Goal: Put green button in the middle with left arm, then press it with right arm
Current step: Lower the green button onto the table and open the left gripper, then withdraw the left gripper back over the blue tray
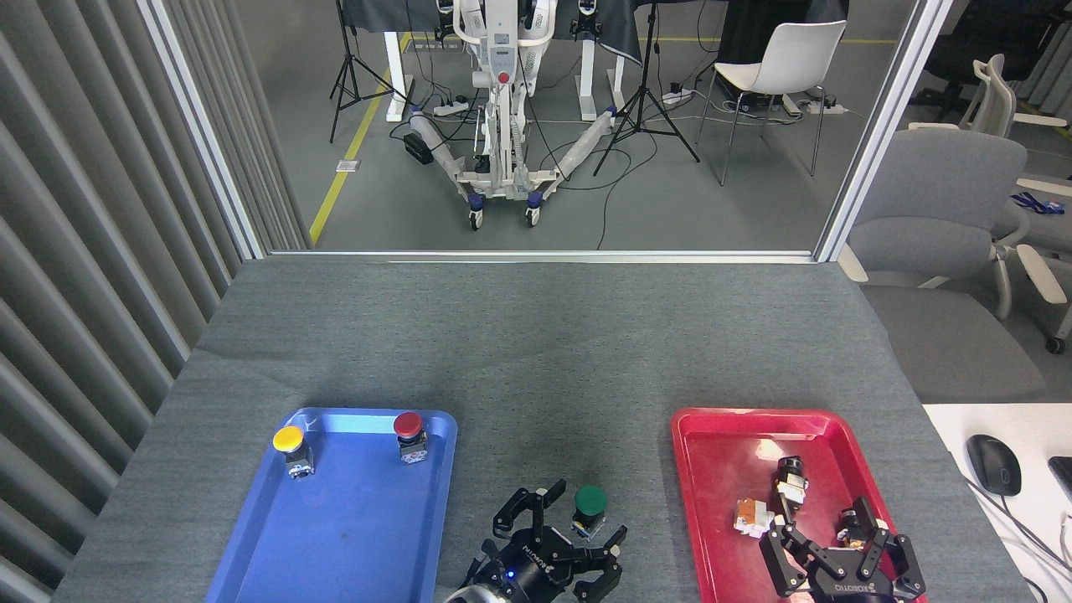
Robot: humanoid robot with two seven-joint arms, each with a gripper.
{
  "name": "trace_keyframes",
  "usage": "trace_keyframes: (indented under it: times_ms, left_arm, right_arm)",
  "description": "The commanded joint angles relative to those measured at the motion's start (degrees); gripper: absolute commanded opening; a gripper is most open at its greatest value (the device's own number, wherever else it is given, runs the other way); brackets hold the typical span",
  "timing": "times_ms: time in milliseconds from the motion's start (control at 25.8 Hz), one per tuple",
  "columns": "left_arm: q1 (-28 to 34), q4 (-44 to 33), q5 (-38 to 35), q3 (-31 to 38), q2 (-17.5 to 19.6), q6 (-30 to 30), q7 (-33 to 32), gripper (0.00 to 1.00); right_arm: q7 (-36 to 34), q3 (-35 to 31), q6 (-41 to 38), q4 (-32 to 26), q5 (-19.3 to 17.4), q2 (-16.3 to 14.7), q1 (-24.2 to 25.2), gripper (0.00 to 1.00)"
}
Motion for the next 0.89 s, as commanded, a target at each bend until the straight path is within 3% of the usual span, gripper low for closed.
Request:
trace_keyframes:
  times_ms: [0, 193, 426, 580, 774, 851]
  left_arm:
    - [3.5, -6.4, 0.1, 2.0, 3.0, 2.6, -0.1, 0.98]
    - [9.6, -14.3, -0.1, 3.1, 7.1, 9.4, 0.3, 0.99]
    - [14.3, -21.3, 0.1, 6.4, 8.8, 33.4, -0.3, 0.99]
    - [16.0, -21.9, 1.1, 9.3, 13.1, 33.4, -0.4, 0.99]
    - [17.4, -22.4, 3.1, 12.9, 13.5, 32.6, -0.5, 0.99]
    - [17.2, -22.4, 5.8, 14.9, 14.2, 29.6, -0.6, 0.99]
  right_arm:
    - [-0.1, 0.0, 0.1, 0.0, 0.0, 0.1, 0.0, 1.00]
    - [-0.1, 0.0, 0.2, 0.0, 0.0, 0.1, -0.1, 1.00]
    - [-0.1, 0.1, 0.2, 0.0, 0.1, 0.1, -0.1, 1.00]
    - [-0.1, 0.0, 0.2, 0.0, 0.1, 0.1, -0.1, 1.00]
    - [-0.1, 0.1, 0.4, 0.0, 0.1, 0.3, -0.1, 1.00]
    - [-0.1, 0.3, 0.4, 0.0, 0.2, 0.3, 0.0, 0.99]
